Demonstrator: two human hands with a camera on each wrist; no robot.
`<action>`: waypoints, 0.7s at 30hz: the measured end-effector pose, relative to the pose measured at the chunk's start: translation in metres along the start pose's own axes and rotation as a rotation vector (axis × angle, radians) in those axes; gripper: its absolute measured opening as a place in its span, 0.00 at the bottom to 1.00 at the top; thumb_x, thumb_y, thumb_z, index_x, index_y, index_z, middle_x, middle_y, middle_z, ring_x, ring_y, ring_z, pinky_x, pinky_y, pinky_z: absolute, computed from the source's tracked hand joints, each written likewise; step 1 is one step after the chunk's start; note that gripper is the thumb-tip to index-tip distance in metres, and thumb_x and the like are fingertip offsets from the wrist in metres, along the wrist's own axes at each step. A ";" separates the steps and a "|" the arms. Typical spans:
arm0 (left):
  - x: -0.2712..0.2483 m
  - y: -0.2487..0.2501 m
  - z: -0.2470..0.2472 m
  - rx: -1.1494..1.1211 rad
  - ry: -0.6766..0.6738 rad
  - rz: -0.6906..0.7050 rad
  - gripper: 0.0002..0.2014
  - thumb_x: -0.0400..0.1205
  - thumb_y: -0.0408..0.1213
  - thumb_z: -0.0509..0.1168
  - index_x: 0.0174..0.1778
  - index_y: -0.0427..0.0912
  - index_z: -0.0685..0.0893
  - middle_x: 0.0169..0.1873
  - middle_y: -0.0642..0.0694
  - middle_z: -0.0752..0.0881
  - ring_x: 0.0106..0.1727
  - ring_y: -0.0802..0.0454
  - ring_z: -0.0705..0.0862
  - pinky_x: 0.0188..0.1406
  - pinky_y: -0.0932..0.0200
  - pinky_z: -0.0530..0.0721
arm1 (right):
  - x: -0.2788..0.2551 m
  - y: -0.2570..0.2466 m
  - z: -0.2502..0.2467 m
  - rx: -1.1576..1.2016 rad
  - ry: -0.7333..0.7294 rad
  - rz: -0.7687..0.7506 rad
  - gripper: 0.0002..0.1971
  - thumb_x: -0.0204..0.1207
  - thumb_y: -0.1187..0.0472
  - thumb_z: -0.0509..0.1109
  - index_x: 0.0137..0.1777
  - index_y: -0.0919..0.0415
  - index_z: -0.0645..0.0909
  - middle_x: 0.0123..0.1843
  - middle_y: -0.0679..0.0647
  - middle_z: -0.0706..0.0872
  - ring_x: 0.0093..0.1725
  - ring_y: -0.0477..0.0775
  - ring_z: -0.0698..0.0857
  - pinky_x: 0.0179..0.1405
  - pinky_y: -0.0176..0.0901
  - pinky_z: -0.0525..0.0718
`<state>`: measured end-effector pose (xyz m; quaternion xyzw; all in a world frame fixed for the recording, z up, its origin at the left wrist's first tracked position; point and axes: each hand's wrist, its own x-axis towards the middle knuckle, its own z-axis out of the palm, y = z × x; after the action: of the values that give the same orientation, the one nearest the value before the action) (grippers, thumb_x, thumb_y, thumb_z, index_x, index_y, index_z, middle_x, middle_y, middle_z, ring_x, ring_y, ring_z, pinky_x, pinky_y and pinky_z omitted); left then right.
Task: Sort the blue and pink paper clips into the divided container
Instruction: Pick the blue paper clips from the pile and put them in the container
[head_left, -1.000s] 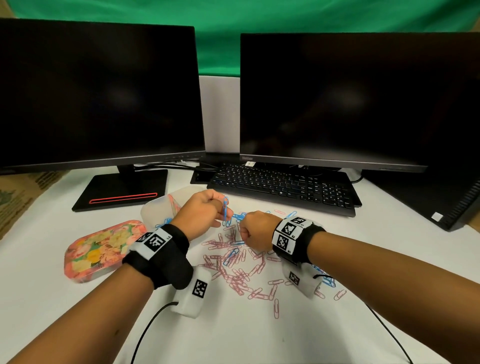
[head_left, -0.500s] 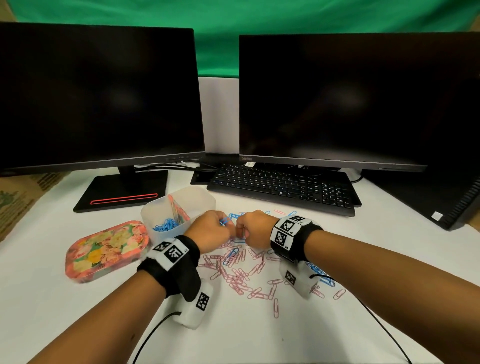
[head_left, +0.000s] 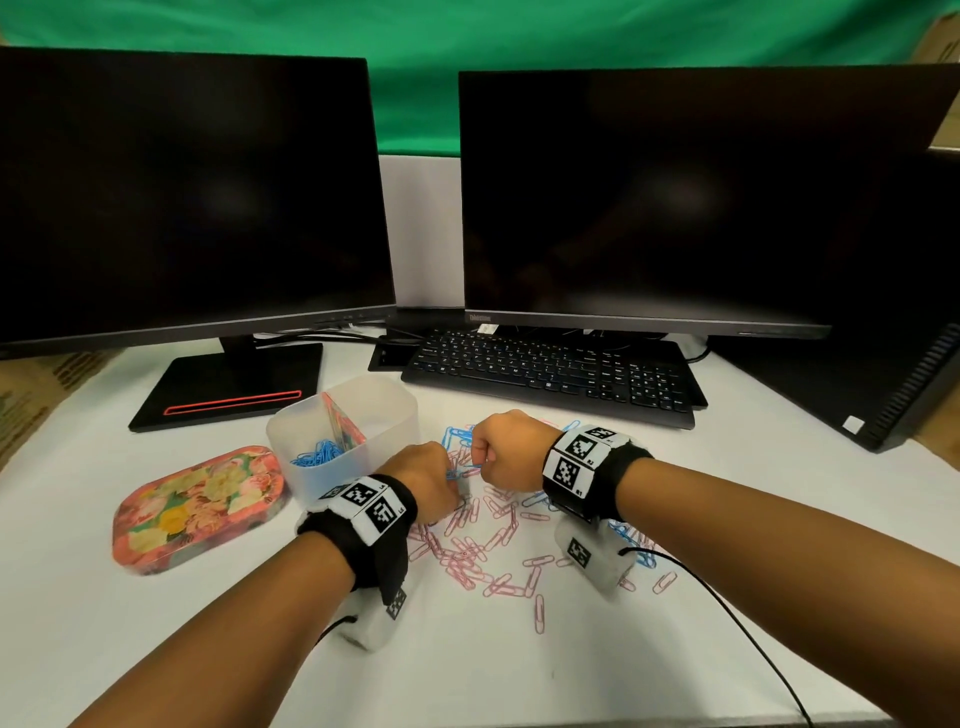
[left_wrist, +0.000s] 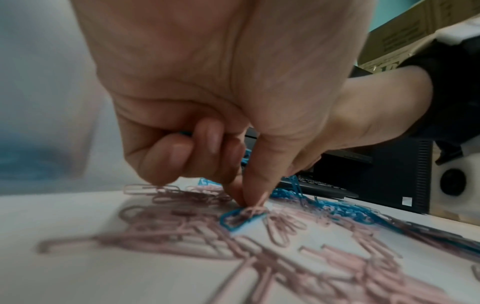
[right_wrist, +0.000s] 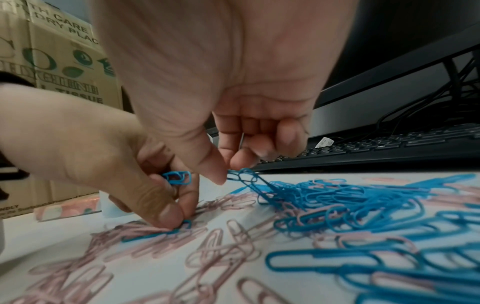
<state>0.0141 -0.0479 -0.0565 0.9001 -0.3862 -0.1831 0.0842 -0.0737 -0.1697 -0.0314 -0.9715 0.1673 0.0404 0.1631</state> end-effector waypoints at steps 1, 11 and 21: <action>0.000 -0.001 0.001 -0.005 -0.011 0.002 0.10 0.79 0.41 0.64 0.33 0.45 0.75 0.30 0.48 0.77 0.38 0.46 0.80 0.35 0.59 0.76 | -0.001 0.001 -0.001 0.011 0.006 -0.005 0.09 0.72 0.63 0.67 0.48 0.52 0.85 0.49 0.51 0.87 0.47 0.54 0.85 0.47 0.42 0.85; -0.004 -0.005 -0.007 -0.355 0.113 0.137 0.11 0.82 0.38 0.63 0.39 0.35 0.84 0.30 0.41 0.84 0.32 0.46 0.78 0.37 0.56 0.79 | -0.006 0.009 -0.015 0.104 0.061 -0.009 0.07 0.73 0.63 0.69 0.46 0.60 0.88 0.41 0.52 0.89 0.42 0.49 0.83 0.50 0.43 0.87; -0.004 -0.008 -0.011 -0.536 0.155 0.194 0.08 0.80 0.36 0.68 0.43 0.34 0.87 0.29 0.45 0.82 0.27 0.52 0.75 0.31 0.59 0.76 | -0.012 0.011 -0.024 0.137 0.063 -0.011 0.07 0.73 0.63 0.71 0.47 0.59 0.89 0.39 0.49 0.88 0.42 0.48 0.82 0.50 0.43 0.86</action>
<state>0.0210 -0.0395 -0.0481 0.8159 -0.4009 -0.2001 0.3654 -0.0884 -0.1831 -0.0108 -0.9597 0.1693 -0.0026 0.2242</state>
